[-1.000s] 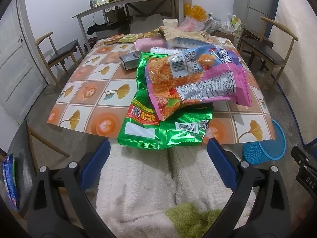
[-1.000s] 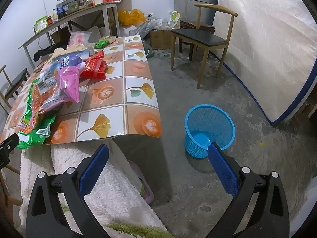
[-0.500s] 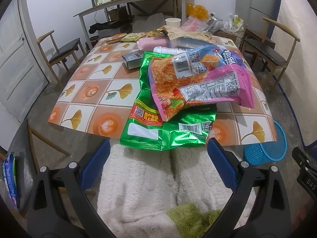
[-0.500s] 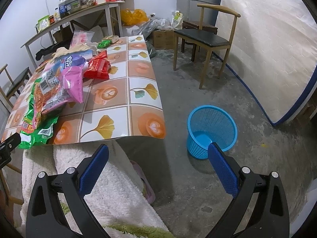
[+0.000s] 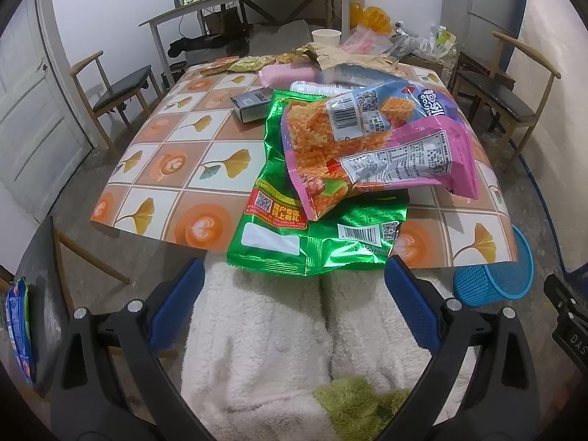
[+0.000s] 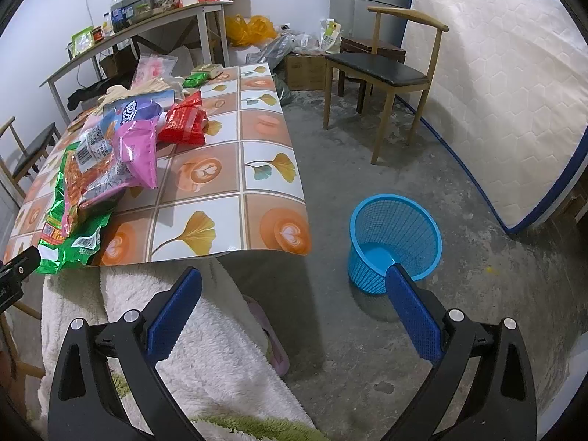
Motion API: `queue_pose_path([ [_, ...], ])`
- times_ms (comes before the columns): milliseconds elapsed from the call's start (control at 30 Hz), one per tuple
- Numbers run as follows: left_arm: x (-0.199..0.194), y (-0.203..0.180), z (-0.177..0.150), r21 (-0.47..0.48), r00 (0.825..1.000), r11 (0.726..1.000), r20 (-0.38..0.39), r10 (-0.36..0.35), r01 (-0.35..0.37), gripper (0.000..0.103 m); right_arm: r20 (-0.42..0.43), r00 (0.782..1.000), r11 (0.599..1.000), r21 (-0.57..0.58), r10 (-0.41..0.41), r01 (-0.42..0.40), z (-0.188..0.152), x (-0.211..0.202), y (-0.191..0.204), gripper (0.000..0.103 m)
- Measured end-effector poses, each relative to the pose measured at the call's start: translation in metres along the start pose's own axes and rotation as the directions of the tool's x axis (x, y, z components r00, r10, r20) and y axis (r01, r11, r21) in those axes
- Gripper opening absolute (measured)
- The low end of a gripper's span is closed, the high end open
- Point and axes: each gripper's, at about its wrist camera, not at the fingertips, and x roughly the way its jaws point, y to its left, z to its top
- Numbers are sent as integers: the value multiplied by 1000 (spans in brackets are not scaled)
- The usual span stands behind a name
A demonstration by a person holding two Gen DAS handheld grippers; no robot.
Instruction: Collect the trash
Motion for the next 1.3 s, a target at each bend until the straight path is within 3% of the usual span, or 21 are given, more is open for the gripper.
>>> queue_pose_path([
  [867,5,3,-2,-7,1000,1000,-23,13,-13,94,4,1000,1000,0,9,-9,-2,1,3,97],
  [1133,12,6,1,0,999,1000,-35,18,-18,94,15,998,998,-41,53,-53,5,4,10,97],
  [1300,23,15,7,15,999,999,-20,-38,38,94,64,992,992,-69,111,-107,22,4,20,97],
])
